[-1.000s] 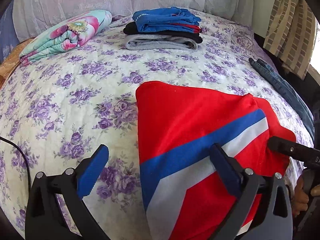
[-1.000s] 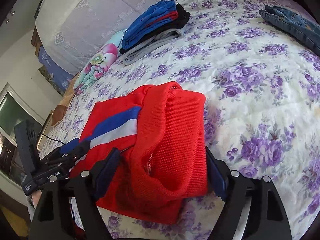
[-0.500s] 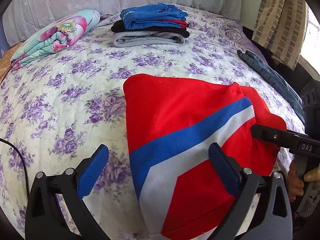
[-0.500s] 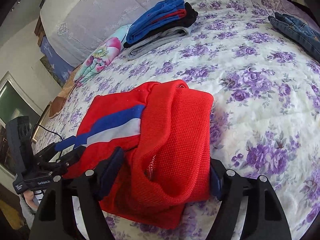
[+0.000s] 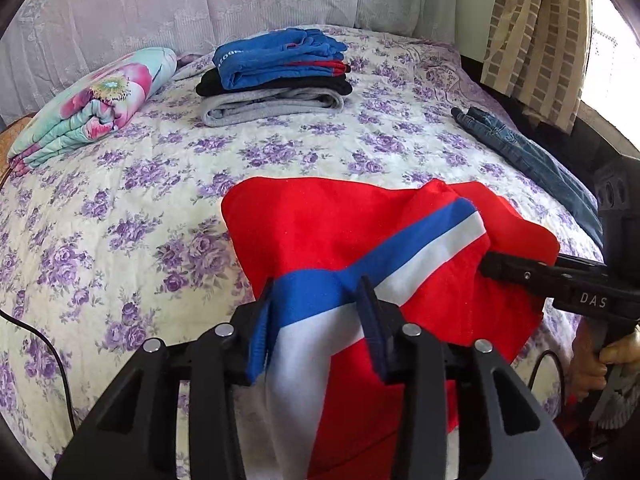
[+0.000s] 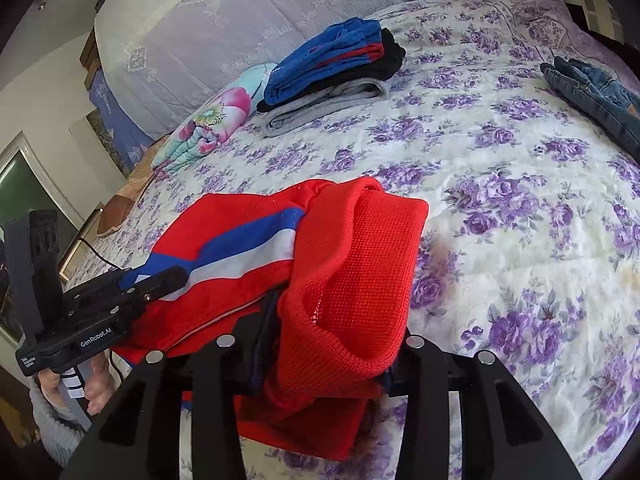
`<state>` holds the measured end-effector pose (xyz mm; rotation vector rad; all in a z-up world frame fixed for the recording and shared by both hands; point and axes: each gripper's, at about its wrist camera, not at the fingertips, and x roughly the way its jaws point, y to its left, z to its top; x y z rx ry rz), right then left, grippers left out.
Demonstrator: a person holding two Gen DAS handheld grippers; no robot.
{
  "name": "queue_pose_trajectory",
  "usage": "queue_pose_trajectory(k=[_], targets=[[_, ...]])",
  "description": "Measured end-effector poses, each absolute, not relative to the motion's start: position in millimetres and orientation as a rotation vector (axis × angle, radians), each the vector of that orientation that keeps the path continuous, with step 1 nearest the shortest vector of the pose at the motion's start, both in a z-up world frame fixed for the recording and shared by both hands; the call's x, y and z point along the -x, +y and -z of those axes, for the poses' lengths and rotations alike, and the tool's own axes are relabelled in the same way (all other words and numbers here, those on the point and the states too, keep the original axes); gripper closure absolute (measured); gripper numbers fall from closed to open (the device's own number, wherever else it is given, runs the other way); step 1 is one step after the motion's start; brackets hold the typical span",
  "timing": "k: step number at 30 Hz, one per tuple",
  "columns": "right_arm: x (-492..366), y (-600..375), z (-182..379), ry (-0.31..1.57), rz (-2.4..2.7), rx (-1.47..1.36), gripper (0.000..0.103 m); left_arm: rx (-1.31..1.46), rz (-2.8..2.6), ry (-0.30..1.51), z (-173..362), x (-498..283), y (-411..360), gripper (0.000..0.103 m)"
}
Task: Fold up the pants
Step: 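Grasp the folded red bundle with both tools and lift it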
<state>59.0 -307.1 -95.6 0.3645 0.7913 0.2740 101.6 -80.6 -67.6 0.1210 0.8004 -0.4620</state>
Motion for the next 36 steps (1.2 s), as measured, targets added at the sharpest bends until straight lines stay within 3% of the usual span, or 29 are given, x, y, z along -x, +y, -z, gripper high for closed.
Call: queue_pose_trajectory(k=[4,9,10,11,12,13,16,22,36], targets=[[-61,-317,106,0.849,-0.296,-0.457,0.052,-0.101,0.401,0.804,80,-101,-68,0.013],[-58,-324,115,0.866,-0.3,-0.52,0.047,-0.045,0.434,0.846,87,-106,-58,0.011],[-60,-323,116,0.869,-0.3,-0.528,0.046,-0.042,0.44,0.848,88,-107,-60,0.012],[-63,-319,117,0.869,-0.302,-0.528,0.053,-0.041,0.457,0.847,89,-109,-63,0.016],[-65,-315,116,0.861,-0.295,-0.505,0.055,-0.045,0.49,0.844,88,-109,-68,0.034],[-66,-310,114,0.847,-0.288,-0.477,0.057,-0.063,0.512,0.836,86,-107,-74,0.045],[-64,-303,106,0.815,-0.275,-0.402,0.063,-0.163,0.466,0.773,78,-100,-89,0.056],[-61,-304,101,0.795,-0.275,-0.379,0.067,-0.198,0.429,0.735,66,-99,-93,0.07],[-73,-299,79,0.742,-0.267,-0.311,0.072,-0.182,0.407,0.685,47,-110,-94,0.082]])
